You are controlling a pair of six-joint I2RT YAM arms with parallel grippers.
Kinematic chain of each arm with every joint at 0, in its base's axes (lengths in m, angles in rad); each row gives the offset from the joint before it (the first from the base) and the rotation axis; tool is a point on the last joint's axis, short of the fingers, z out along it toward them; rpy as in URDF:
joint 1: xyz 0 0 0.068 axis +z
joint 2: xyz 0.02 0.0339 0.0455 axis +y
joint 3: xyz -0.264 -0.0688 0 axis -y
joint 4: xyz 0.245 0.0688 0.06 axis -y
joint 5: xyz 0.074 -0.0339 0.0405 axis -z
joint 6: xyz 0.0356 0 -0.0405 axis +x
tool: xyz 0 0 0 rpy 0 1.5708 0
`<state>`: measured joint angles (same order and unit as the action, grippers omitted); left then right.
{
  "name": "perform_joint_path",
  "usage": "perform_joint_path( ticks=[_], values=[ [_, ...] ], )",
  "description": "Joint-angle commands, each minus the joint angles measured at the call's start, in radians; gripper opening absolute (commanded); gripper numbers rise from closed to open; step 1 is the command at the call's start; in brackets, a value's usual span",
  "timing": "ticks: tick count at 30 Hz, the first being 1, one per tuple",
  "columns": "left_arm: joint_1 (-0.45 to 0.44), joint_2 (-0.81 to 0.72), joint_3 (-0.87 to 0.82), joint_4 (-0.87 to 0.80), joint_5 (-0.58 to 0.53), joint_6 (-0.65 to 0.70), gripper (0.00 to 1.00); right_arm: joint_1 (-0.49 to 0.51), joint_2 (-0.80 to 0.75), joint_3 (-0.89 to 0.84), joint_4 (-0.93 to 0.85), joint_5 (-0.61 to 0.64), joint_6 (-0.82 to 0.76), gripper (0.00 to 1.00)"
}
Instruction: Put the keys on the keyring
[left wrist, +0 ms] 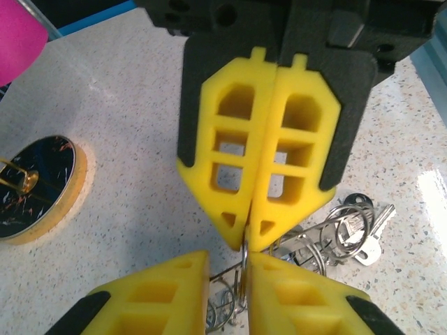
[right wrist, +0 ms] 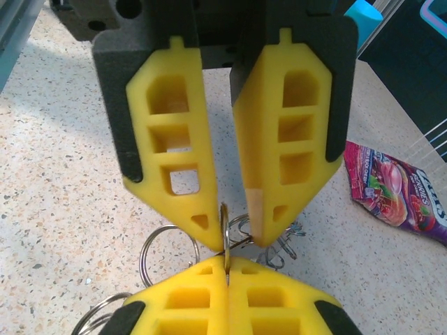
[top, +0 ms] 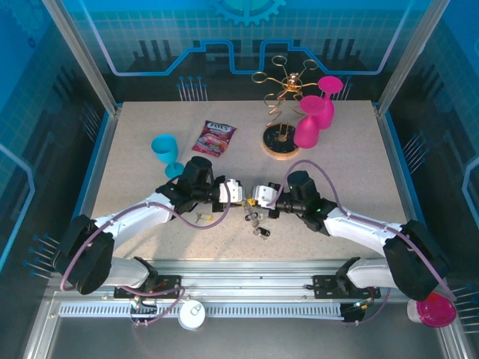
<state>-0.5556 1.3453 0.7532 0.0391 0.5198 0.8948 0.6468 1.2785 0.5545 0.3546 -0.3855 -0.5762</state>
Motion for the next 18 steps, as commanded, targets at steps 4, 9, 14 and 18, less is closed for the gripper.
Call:
perform_joint_path(
  ticks=[4, 9, 14, 18],
  values=[
    [0.016, -0.041, -0.04, 0.016, -0.029, -0.016, 0.2, 0.001, -0.018, -0.007, 0.05, -0.031, 0.005, 0.0],
    [0.016, -0.041, -0.043, 0.021, -0.004, -0.021, 0.17, 0.001, -0.015, -0.001, 0.05, -0.035, 0.004, 0.0],
    [0.016, -0.037, -0.043, 0.049, 0.026, -0.042, 0.19, 0.004, -0.003, 0.008, 0.061, -0.035, 0.01, 0.0],
    [0.016, -0.033, -0.036, 0.051, 0.041, -0.043, 0.17, 0.006, 0.006, 0.014, 0.066, -0.036, 0.01, 0.0]
  ],
)
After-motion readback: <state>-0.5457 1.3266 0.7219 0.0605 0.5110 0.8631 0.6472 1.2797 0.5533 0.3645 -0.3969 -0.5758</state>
